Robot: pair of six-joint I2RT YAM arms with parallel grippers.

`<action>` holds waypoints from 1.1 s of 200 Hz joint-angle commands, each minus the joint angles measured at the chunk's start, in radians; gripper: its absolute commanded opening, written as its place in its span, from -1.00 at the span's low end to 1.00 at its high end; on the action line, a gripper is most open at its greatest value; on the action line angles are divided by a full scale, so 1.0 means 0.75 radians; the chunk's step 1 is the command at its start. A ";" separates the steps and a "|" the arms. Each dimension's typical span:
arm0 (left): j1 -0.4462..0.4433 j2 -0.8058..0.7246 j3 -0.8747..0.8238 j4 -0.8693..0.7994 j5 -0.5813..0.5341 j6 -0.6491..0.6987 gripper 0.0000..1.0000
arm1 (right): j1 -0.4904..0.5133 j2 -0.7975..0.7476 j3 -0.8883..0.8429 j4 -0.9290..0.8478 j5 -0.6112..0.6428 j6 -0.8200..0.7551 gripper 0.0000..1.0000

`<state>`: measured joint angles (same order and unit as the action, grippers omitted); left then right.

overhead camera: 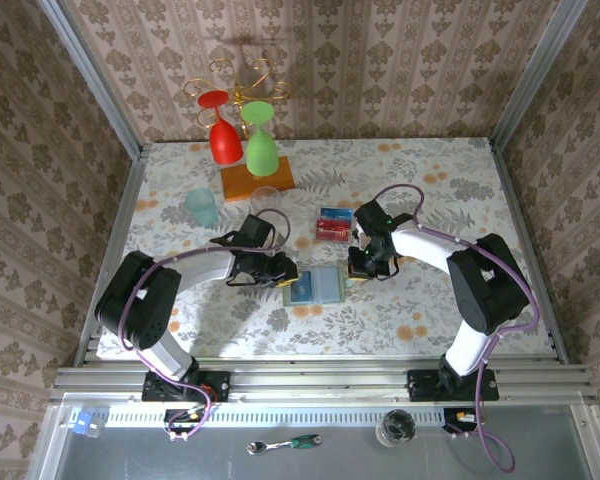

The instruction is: Take the credit cards out of the card holder

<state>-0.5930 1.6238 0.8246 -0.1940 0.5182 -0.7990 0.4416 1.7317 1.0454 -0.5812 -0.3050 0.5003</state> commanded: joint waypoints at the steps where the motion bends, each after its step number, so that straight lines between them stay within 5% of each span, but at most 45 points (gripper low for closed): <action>1: 0.007 -0.022 -0.019 -0.007 -0.012 0.016 -0.61 | 0.005 -0.031 -0.001 -0.053 0.017 0.003 -0.89; 64: 0.008 -0.074 -0.040 -0.064 -0.053 0.034 -0.75 | 0.029 -0.136 0.092 -0.148 0.097 0.013 -0.50; 220: 0.010 0.021 -0.076 0.004 -0.039 0.022 -1.00 | 0.229 0.077 0.162 0.235 -0.261 0.255 -0.48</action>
<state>-0.5930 1.6279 0.7830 -0.1951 0.4934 -0.7918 0.5983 1.7573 1.1503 -0.4572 -0.4526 0.6525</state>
